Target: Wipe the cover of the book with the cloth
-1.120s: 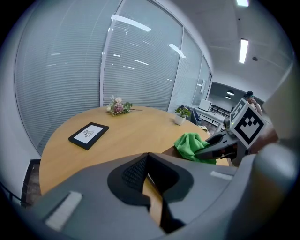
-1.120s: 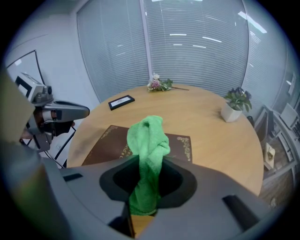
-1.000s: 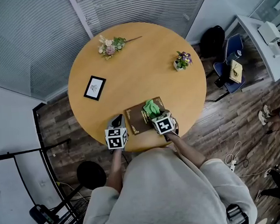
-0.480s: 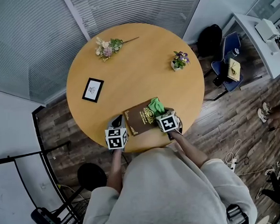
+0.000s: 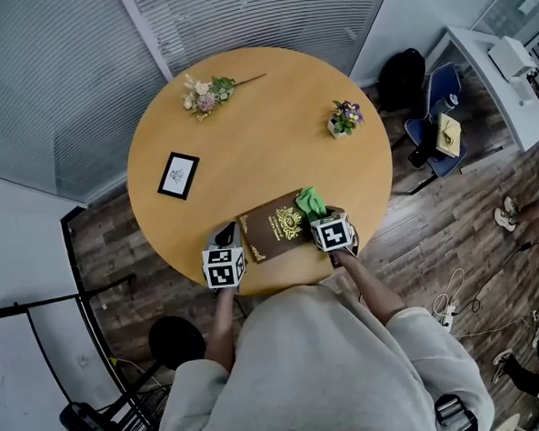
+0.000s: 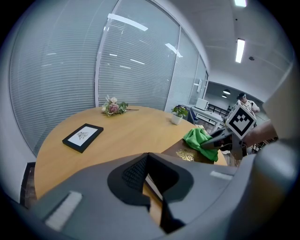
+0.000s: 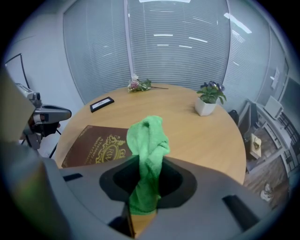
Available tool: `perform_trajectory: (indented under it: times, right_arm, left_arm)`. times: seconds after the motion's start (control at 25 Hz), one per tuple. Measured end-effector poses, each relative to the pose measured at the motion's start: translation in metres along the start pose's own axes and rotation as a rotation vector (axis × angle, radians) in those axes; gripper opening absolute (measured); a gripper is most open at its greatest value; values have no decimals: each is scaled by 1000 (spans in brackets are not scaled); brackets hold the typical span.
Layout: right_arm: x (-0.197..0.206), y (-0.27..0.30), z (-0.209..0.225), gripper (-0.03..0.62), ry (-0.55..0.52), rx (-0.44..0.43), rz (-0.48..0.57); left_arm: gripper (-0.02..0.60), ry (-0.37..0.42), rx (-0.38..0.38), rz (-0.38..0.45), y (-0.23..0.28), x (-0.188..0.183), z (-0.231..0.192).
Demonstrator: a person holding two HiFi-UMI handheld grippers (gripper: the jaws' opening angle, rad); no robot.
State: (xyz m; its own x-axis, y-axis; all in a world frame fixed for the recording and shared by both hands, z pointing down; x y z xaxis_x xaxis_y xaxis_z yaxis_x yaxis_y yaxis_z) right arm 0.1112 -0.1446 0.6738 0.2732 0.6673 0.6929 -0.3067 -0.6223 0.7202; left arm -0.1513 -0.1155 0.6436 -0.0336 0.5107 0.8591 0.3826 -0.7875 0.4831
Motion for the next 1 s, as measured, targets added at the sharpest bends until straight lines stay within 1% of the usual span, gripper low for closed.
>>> perform_trajectory:
  times: [0.32, 0.56, 0.76, 1.0]
  right_arm:
    - [1, -2, 13, 97, 6, 35, -2]
    - [-1, -14, 21, 97, 10, 53, 31]
    - [-10, -30, 13, 97, 12, 40, 78]
    - [-19, -43, -6, 98, 15, 4, 124]
  left_arm:
    - [9, 2, 2, 4, -1, 0, -2]
    - [9, 0, -1, 3, -3, 2, -5]
    - [9, -5, -4, 0, -6, 4, -8]
    - [9, -9, -4, -1, -6, 6, -7]
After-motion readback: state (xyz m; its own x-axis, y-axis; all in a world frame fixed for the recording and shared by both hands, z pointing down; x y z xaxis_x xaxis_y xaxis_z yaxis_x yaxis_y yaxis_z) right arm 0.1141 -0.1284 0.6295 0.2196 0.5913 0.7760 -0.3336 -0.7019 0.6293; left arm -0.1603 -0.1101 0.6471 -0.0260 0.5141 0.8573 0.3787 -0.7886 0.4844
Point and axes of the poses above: the fingertips, and each gripper's own axes: y forward along the fingers, z to its right, x out of its underside, the point moved 5 cm from there along -y, backward along the fingers, and after that the axes turned 10 degrees about z, right-handed, at the moved point
